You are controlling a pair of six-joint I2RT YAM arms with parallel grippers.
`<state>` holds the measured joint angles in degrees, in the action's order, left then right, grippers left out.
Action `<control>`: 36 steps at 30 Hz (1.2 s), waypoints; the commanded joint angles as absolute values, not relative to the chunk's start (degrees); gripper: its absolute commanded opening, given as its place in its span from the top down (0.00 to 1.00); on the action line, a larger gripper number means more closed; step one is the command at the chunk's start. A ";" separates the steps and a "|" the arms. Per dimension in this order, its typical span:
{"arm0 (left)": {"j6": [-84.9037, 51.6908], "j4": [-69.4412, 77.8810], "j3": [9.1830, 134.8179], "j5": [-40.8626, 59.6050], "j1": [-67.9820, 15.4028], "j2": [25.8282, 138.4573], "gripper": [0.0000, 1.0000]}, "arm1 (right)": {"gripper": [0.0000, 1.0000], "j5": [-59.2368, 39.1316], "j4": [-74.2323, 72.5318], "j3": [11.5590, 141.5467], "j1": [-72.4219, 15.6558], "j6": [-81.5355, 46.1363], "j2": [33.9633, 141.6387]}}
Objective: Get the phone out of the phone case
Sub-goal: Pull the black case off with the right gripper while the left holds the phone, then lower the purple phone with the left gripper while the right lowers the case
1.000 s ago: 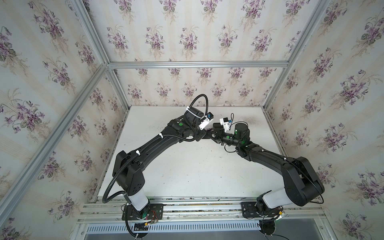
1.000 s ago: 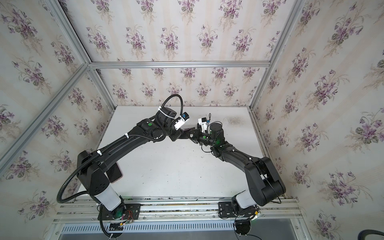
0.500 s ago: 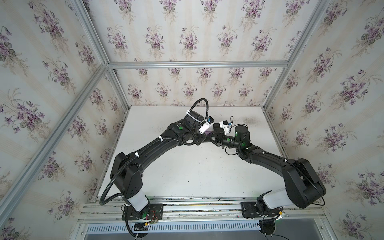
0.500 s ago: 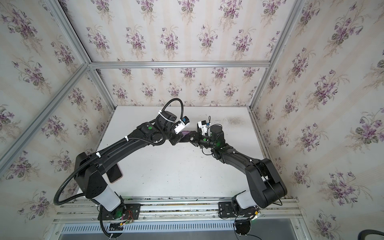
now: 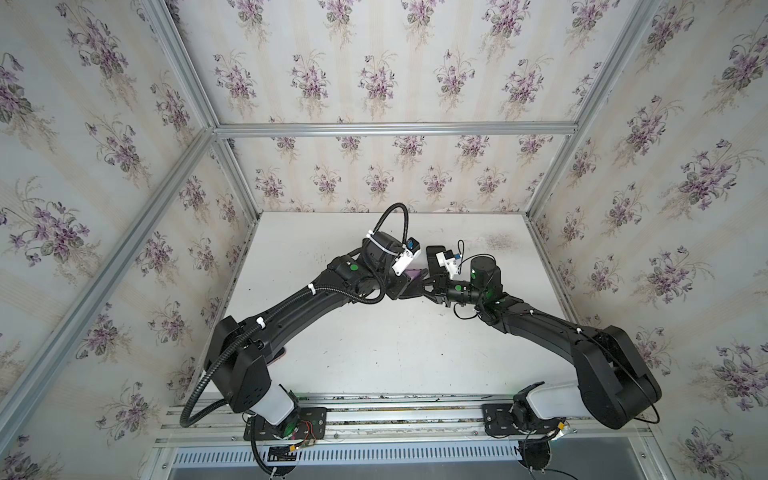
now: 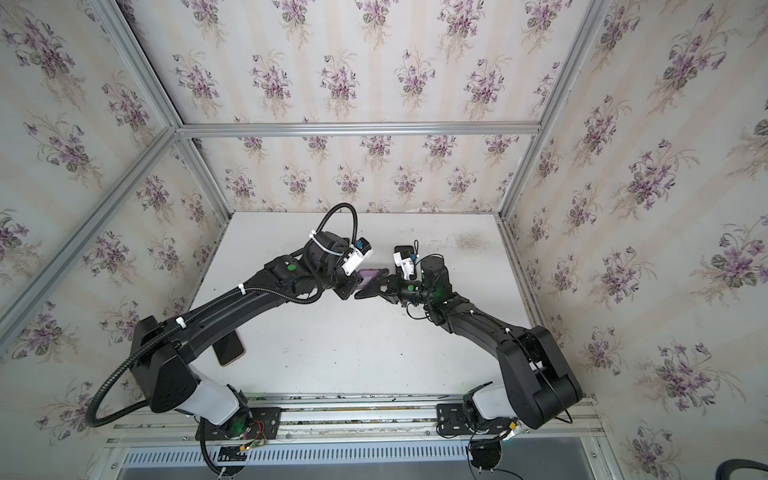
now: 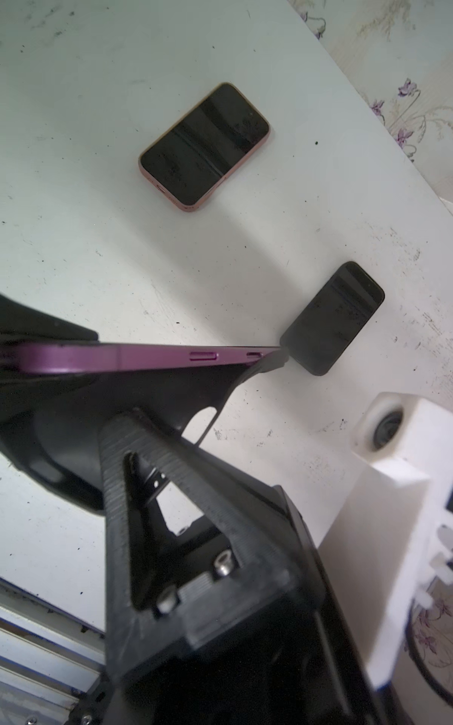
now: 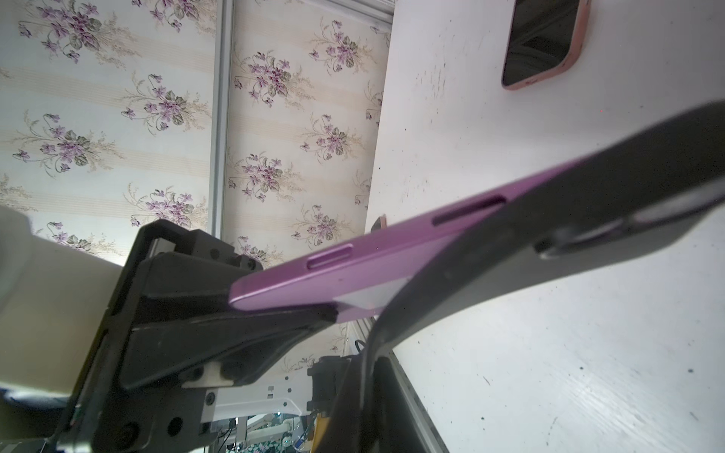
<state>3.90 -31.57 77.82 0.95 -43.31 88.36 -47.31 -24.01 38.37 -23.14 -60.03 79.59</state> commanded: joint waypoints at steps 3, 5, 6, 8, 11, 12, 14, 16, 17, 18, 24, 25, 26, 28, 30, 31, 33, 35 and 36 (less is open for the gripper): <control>-0.74 -28.85 73.24 -14.20 -47.17 84.10 1.00 | 1.00 -43.15 -9.30 36.98 -22.92 -55.13 78.51; -1.12 -29.87 70.65 -19.83 -48.83 82.40 1.00 | 1.00 -43.14 -8.13 35.48 -22.85 -54.49 77.84; -0.84 -30.69 69.94 -22.50 -49.58 81.96 1.00 | 1.00 -43.07 -8.09 34.50 -22.87 -54.64 77.54; -0.70 -33.52 69.45 -27.67 -50.91 81.34 1.00 | 1.00 -43.77 -7.67 32.64 -22.85 -54.84 76.91; -0.41 -35.36 68.38 -30.52 -52.12 79.64 1.00 | 1.00 -45.08 -6.81 30.64 -22.85 -54.85 76.34; -0.20 -35.74 67.87 -31.73 -52.57 79.17 1.00 | 1.00 -44.96 -5.77 30.50 -22.63 -54.71 75.98; 0.40 -36.95 66.96 -33.83 -53.44 78.75 1.00 | 1.00 -44.27 -4.60 30.50 -22.29 -54.43 75.11; 1.33 -37.72 66.02 -35.70 -54.95 78.88 1.00 | 1.00 -43.60 -3.53 30.92 -22.19 -53.50 74.80; 1.76 -37.71 65.18 -36.54 -55.95 79.12 1.00 | 1.00 -42.77 -1.59 31.24 -22.25 -52.81 74.95; 1.83 -37.74 64.50 -37.54 -57.10 79.55 1.00 | 1.00 -42.08 -0.34 31.37 -22.18 -52.56 75.18; 2.61 -37.50 62.12 -42.28 -61.87 84.35 1.00 | 1.00 -40.63 -2.72 31.01 -21.93 -54.89 76.40; 2.77 -37.38 61.96 -42.68 -62.46 84.99 1.00 | 1.00 -40.54 -2.72 31.24 -21.90 -54.82 77.02; 2.94 -37.13 61.66 -43.46 -63.01 85.55 1.00 | 1.00 -40.52 -2.79 31.48 -21.91 -54.80 77.61; 3.37 -36.70 60.99 -44.34 -63.76 86.04 1.00 | 1.00 -40.24 -3.48 31.25 -21.91 -55.30 78.34; 4.01 -36.03 60.15 -44.69 -64.86 86.36 1.00 | 1.00 -39.70 -5.05 30.54 -21.89 -56.20 78.77; 4.28 -35.64 59.60 -45.06 -65.54 86.69 1.00 | 1.00 -39.57 -5.79 30.18 -21.95 -56.69 78.92; 4.95 -34.74 58.22 -46.29 -67.06 88.05 1.00 | 1.00 -39.30 -7.08 29.65 -21.95 -57.32 79.18; 5.14 -34.54 57.79 -46.50 -68.09 89.57 1.00 | 1.00 -39.03 -7.46 29.37 -21.88 -57.61 79.18; 5.25 -34.17 57.54 -46.28 -68.57 90.10 1.00 | 1.00 -38.83 -7.58 29.25 -21.89 -57.61 79.10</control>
<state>4.71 -36.32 57.91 -43.29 -67.77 89.23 -39.79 -4.64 29.43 -21.96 -56.77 79.02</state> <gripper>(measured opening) 0.111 0.096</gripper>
